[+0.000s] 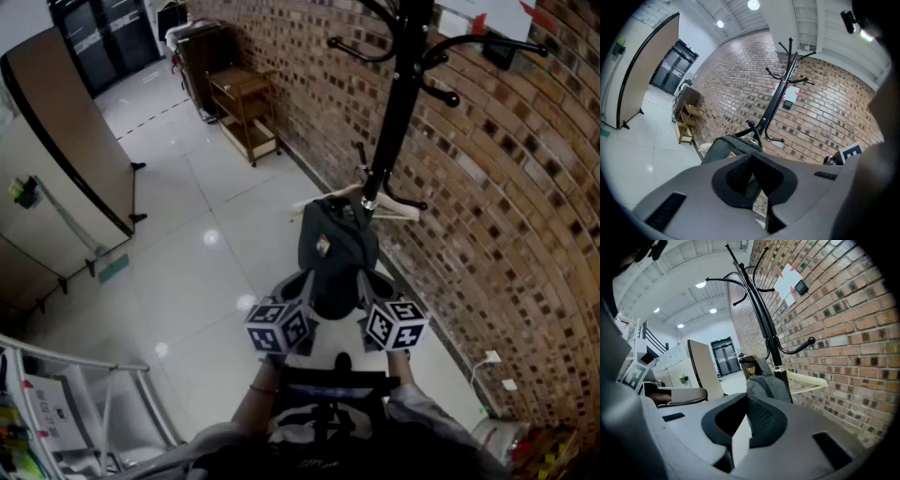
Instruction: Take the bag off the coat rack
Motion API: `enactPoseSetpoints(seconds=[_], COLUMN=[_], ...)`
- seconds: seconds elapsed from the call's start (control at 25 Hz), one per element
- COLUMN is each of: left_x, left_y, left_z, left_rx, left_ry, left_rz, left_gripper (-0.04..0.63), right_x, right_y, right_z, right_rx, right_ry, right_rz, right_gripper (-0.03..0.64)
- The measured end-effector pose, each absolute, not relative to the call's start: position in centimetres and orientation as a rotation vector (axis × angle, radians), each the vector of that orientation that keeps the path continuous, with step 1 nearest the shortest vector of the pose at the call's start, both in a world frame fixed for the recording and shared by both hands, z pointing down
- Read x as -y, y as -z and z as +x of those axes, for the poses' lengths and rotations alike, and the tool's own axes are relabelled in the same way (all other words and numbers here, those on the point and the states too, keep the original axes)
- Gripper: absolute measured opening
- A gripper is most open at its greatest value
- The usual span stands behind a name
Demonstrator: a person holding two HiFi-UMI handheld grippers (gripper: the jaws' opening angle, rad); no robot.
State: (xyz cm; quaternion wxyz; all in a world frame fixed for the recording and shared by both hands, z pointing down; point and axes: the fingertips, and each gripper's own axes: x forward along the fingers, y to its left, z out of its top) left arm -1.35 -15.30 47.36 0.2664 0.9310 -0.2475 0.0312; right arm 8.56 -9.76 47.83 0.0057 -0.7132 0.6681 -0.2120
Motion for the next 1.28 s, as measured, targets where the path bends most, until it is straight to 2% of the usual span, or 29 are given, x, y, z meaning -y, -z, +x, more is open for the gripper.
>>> enactPoseSetpoints(seconds=[0.28, 0.52, 0.68, 0.84, 1.28], left_x=[17.5, 18.4, 19.4, 20.2, 21.4], left_y=[-46.9, -47.9, -47.9, -48.0, -48.7], left_z=[4.8, 6.6, 6.5, 6.5, 6.6], left_rx=[0.760, 0.880, 0.965, 1.029, 1.100], left_ry=[-0.045, -0.050, -0.034, -0.028, -0.062], left_rz=[2.489, 2.439, 2.412, 2.385, 2.355], left_gripper=[0.008, 0.008, 0.008, 0.008, 0.008], right_x=[13.5, 16.9, 18.8, 20.6, 22.9], right_y=[-46.2, -44.8, -44.5, -44.7, -44.8], right_z=[15.1, 17.5, 17.6, 17.5, 17.2], right_rx=[-2.251, -2.467, -2.663, -2.803, -2.832], right_ry=[0.599, 0.475, 0.435, 0.454, 0.535], right_rz=[-2.142, -2.030, -1.887, -1.732, -1.477], right_gripper=[0.008, 0.011, 0.119, 0.193, 0.204])
